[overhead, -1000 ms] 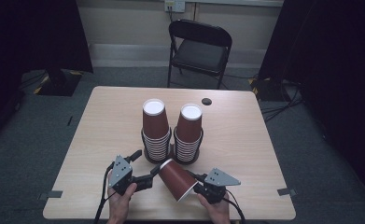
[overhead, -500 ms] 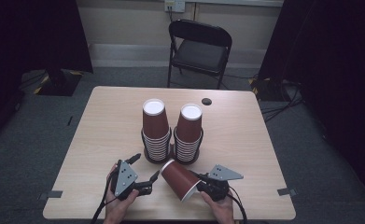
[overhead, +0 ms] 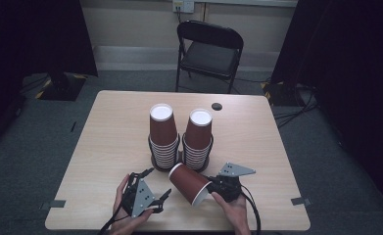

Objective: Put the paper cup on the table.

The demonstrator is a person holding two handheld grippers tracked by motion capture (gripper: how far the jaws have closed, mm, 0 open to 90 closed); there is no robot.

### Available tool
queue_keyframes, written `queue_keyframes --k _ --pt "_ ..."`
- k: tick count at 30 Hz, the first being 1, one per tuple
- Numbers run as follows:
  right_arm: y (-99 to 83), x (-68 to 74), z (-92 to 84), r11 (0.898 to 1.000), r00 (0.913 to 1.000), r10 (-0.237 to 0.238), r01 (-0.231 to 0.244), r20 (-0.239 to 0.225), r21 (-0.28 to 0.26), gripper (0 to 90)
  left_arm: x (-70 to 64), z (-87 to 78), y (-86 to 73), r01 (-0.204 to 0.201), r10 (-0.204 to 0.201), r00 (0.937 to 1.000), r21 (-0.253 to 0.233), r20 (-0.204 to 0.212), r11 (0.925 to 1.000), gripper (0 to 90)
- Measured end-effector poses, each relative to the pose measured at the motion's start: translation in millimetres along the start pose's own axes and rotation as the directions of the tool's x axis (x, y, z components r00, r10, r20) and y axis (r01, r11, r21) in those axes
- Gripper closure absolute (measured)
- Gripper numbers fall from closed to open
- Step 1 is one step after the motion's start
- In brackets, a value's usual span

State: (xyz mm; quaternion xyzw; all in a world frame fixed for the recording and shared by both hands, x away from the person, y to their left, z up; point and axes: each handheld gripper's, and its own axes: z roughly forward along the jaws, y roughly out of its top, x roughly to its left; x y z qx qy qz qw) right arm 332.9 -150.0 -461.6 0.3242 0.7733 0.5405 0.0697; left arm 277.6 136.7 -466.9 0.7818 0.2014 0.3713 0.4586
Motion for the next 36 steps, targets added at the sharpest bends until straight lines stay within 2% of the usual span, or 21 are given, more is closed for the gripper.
queue_keyframes --k 1,2,4,7,10,15,16,17,18,21,22,25,26,27,31,33,34,35,36 --pt "0.0 0.0 0.0 1.0 1.0 0.0 0.0 0.0 0.0 86.1 0.0 0.0 0.0 0.0 0.0 1.0 0.0 0.0 1.0 17.0" --pt "1.1 1.0 0.8 1.0 1.0 -0.001 0.001 -0.005 0.008 86.1 -2.5 1.0 -0.1 -0.025 0.025 0.9997 -0.001 -0.003 0.9997 17.0" --pt "3.8 1.8 2.4 1.0 0.9999 0.003 -0.003 -0.017 0.031 86.1 -7.2 2.4 0.0 -0.05 0.05 0.9987 0.0 -0.008 0.9988 17.1" --pt "5.4 2.3 2.6 0.999 0.9997 0.007 -0.006 -0.024 0.039 86.1 -13.0 3.5 0.2 -0.056 0.056 0.9984 -0.007 -0.007 0.9984 16.9" --pt "7.9 2.6 2.4 0.998 0.9994 0.013 -0.012 -0.032 0.055 86.1 -20.6 5.9 3.0 -0.124 0.125 0.992 0.015 -0.02 0.9921 16.4" --pt "14.4 4.0 2.3 0.995 0.9995 0.018 -0.016 -0.025 0.097 86.1 -26.8 6.9 7.4 -0.151 0.152 0.9882 0.007 -0.02 0.9884 15.7" --pt "15.4 4.4 2.0 0.994 0.9995 0.021 -0.019 -0.025 0.103 86.1 -29.9 7.5 8.5 -0.181 0.181 0.9829 0.009 -0.031 0.9834 15.5" --pt "15.4 4.4 2.0 0.994 0.9995 0.021 -0.019 -0.025 0.103 86.1 -29.9 7.5 8.5 -0.181 0.181 0.9829 0.009 -0.031 0.9834 15.5" --pt "17.7 5.0 1.3 0.993 0.9995 0.02 -0.017 -0.023 0.114 86.2 -32.2 9.4 10.1 -0.208 0.209 0.9771 0.018 -0.041 0.978 15.5" --pt "19.5 5.3 1.5 0.992 0.9995 0.019 -0.015 -0.026 0.124 86.2 -35.1 11.1 11.7 -0.221 0.221 0.9739 0.011 -0.05 0.9752 15.2" --pt "21.3 6.0 2.5 0.99 0.9995 0.022 -0.018 -0.025 0.14 86.1 -37.9 12.3 12.5 -0.249 0.249 0.9668 0.021 -0.056 0.9684 14.9" --pt "22.8 6.7 4.1 0.987 0.9994 0.023 -0.019 -0.024 0.158 86.2 -38.5 13.1 12.7 -0.261 0.261 0.9637 0.02 -0.054 0.9652 13.6" --pt "23.8 6.4 5.6 0.986 0.9993 0.028 -0.023 -0.026 0.168 86.2 -38.5 13.7 12.6 -0.277 0.279 0.9585 0.03 -0.06 0.9603 12.9" --pt "23.8 6.4 5.6 0.986 0.9993 0.028 -0.023 -0.026 0.168 86.2 -38.5 13.7 12.6 -0.277 0.279 0.9585 0.03 -0.06 0.9603 12.6" --pt "24.5 6.5 10.4 0.981 0.9991 0.027 -0.02 -0.031 0.193 86.2 -40.3 16.9 10.9 -0.304 0.307 0.9494 0.054 -0.067 0.9513 10.2" --pt "24.7 6.9 11.4 0.98 0.9991 0.028 -0.021 -0.032 0.196 86.2 -40.7 17.6 10.9 -0.309 0.312 0.9479 0.056 -0.065 0.9496 8.7" --pt "25.8 7.3 13.5 0.979 0.999 0.025 -0.017 -0.036 0.202 86.2 -41.1 19.3 11.6 -0.32 0.324 0.9433 0.064 -0.073 0.9454 7.9" --pt "26.7 7.9 14.2 0.979 0.999 0.026 -0.018 -0.036 0.204 86.2 -41.2 20.0 12.3 -0.311 0.314 0.9468 0.057 -0.069 0.9487 6.5" --pt "27.5 8.2 15.2 0.978 0.999 0.024 -0.016 -0.038 0.21 86.3 -42.0 21.9 13.3 -0.311 0.316 0.9463 0.063 -0.07 0.9481 4.7"
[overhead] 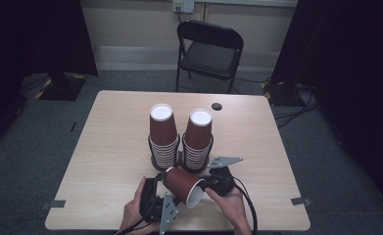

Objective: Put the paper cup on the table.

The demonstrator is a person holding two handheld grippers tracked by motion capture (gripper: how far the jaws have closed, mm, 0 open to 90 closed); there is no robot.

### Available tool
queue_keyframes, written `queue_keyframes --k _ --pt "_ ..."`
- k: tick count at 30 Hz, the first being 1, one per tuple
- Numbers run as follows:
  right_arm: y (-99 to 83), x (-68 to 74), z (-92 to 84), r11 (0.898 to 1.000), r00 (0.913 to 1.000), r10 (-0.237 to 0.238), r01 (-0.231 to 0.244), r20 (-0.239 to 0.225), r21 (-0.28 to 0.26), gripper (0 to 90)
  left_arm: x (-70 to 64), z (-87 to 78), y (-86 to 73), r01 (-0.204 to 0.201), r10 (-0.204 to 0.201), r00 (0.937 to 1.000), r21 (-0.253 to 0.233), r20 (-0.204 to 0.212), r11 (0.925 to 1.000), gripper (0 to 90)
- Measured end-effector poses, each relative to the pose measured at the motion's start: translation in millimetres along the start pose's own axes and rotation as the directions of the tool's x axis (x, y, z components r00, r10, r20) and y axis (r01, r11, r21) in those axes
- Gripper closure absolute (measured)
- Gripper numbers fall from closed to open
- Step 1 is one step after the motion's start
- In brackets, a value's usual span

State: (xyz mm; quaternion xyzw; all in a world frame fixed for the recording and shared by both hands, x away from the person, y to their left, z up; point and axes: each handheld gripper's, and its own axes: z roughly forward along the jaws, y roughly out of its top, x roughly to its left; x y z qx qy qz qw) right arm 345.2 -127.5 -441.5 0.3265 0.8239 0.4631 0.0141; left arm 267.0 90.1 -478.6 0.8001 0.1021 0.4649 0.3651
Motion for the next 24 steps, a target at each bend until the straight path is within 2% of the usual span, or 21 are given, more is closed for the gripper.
queue_keyframes --k 2,13,14,17,24 --pt "1.3 0.8 2.5 1.0 1.0 -0.003 0.003 -0.002 0.006 86.4 -1.5 1.6 1.2 -0.012 0.012 0.9998 -0.003 0.014 0.9999 3.4" --pt "3.1 4.6 8.8 1.0 0.9996 -0.01 0.01 -0.027 0.002 86.9 -6.3 4.9 11.0 -0.04 0.04 0.9991 -0.007 0.014 0.9992 3.6" --pt "2.9 4.4 8.9 1.0 0.9996 -0.01 0.009 -0.025 -0.003 87.0 -6.0 5.5 11.2 -0.033 0.033 0.9994 -0.011 0.007 0.9994 3.6" --pt "3.4 3.6 9.3 1.0 0.9994 -0.006 0.006 -0.034 -0.01 87.1 -5.5 5.3 12.7 -0.032 0.033 0.9993 -0.019 0.02 0.9993 4.2" --pt "5.3 6.2 15.9 1.0 0.9985 -0.015 0.015 -0.052 -0.007 87.7 -10.0 8.4 24.8 -0.065 0.066 0.9974 -0.046 0.03 0.9968 7.1"
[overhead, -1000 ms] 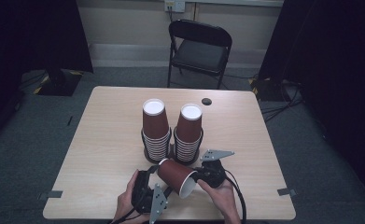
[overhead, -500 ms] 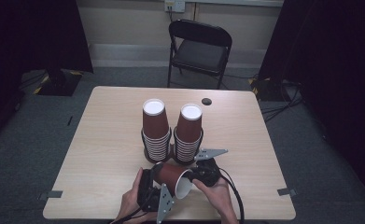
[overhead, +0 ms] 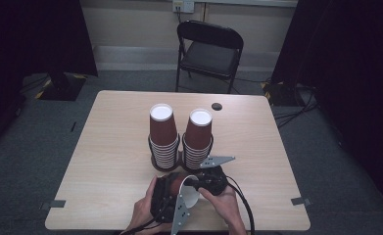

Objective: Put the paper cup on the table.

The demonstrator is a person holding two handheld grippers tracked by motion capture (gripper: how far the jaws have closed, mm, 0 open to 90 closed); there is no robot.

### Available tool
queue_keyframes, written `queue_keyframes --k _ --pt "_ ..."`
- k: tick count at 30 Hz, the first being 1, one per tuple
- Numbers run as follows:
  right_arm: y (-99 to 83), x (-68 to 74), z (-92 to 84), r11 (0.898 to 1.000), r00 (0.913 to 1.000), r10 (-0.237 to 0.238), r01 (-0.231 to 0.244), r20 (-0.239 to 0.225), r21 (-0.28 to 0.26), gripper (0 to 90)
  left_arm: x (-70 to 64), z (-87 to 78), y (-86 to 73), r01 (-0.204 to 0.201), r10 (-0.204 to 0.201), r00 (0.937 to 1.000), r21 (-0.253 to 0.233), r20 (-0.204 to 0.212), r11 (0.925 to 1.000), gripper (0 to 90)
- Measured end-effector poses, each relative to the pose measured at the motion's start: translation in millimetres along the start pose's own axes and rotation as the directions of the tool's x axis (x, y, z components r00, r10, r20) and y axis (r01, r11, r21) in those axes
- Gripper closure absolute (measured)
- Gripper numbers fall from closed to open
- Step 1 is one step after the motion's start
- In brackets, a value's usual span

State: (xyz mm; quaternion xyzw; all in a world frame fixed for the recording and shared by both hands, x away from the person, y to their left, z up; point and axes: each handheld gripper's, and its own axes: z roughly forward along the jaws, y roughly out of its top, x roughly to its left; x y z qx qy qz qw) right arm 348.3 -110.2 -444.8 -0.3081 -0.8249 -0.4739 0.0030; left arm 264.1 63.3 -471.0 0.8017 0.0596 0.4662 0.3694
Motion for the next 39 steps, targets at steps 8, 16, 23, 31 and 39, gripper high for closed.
queue_keyframes --k 8,16,23,31,39 --pt "0.4 3.0 6.3 1.0 0.9999 -0.003 0.003 -0.016 0.011 87.7 -0.6 1.9 5.4 0.015 -0.015 0.9999 -0.013 -0.002 0.9998 6.1" --pt "0.1 1.8 6.4 1.0 0.9997 -0.009 0.009 -0.022 0.007 87.6 0.6 2.9 9.8 -0.003 0.003 1.0 -0.002 0.003 1.0 5.8" --pt "-0.9 2.3 7.5 1.0 0.9996 -0.005 0.005 -0.028 0.009 87.5 1.6 3.6 11.6 0.016 -0.016 0.9996 -0.001 0.024 0.9999 5.9" --pt "-4.2 2.6 4.8 1.0 0.9997 0.0 0.0 -0.024 -0.007 87.6 -1.1 3.2 10.4 0.019 -0.018 0.9993 -0.028 0.032 0.9994 6.7" --pt "-7.8 3.3 5.1 0.999 0.9997 0.015 -0.015 -0.017 -0.042 85.4 0.6 2.3 8.1 0.101 -0.1 0.9946 -0.037 0.029 0.9942 7.8"
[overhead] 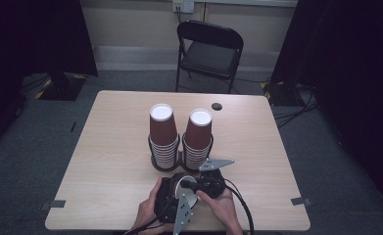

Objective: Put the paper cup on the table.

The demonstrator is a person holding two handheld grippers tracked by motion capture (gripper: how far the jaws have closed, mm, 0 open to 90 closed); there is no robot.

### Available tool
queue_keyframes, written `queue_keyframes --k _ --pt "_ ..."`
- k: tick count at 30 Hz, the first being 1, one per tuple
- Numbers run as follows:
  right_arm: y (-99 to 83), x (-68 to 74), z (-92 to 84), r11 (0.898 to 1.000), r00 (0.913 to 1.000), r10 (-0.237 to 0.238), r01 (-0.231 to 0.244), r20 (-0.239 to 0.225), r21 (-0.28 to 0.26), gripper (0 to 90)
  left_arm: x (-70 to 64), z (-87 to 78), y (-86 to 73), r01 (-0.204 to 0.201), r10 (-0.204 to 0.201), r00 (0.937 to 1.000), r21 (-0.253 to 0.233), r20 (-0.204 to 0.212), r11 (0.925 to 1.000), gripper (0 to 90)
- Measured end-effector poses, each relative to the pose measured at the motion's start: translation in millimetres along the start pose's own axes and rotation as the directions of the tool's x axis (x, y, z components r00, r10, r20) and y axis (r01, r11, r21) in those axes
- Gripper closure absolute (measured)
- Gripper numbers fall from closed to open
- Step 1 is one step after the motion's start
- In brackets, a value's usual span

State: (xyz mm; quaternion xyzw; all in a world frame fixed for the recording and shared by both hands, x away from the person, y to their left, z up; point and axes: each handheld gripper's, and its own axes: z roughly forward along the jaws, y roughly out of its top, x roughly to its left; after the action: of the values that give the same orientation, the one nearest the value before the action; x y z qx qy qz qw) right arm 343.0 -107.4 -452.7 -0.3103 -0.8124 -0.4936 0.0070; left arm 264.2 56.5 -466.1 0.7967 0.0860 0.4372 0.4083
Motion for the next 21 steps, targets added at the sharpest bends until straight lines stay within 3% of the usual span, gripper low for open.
queue_keyframes --k 1,6,9,12,13,16,20,21 --pt "0.0 0.0 -0.7 1.0 1.0 0.0 0.0 0.006 -0.007 83.8 1.3 0.6 -0.5 0.034 -0.034 0.9994 -0.022 0.005 0.9992 7.8" --pt "0.0 -0.5 -4.7 0.999 0.9998 0.008 -0.008 0.016 -0.04 78.0 4.6 -0.4 -2.1 0.062 -0.062 0.9981 -0.044 0.0 0.9972 7.8" --pt "-0.2 -0.3 -7.1 0.999 0.9996 0.011 -0.009 0.024 -0.054 73.8 8.4 -0.6 -5.6 0.111 -0.112 0.9938 -0.062 -0.001 0.9919 7.9" --pt "-0.2 0.1 -8.5 0.998 0.9993 0.017 -0.015 0.033 -0.068 71.2 10.2 -1.2 -7.0 0.127 -0.127 0.9919 -0.062 0.0 0.99 7.9" --pt "0.0 0.7 -10.4 0.997 0.9987 0.019 -0.015 0.047 -0.081 67.6 12.5 -1.2 -9.6 0.171 -0.171 0.9853 -0.074 0.007 0.9825 7.9" --pt "-0.2 1.0 -12.8 0.995 0.9983 0.024 -0.019 0.053 -0.101 62.6 15.2 0.2 -12.9 0.213 -0.212 0.9771 -0.083 0.015 0.9736 7.9" --pt "0.2 -1.1 -17.4 0.989 0.9969 0.019 -0.007 0.076 -0.149 54.7 19.5 4.3 -17.0 0.294 -0.292 0.9558 -0.107 0.031 0.9498 8.0" --pt "0.7 -1.7 -18.6 0.987 0.9961 0.017 -0.002 0.086 -0.162 53.5 21.4 4.9 -17.7 0.304 -0.302 0.9528 -0.101 0.033 0.9474 8.0"
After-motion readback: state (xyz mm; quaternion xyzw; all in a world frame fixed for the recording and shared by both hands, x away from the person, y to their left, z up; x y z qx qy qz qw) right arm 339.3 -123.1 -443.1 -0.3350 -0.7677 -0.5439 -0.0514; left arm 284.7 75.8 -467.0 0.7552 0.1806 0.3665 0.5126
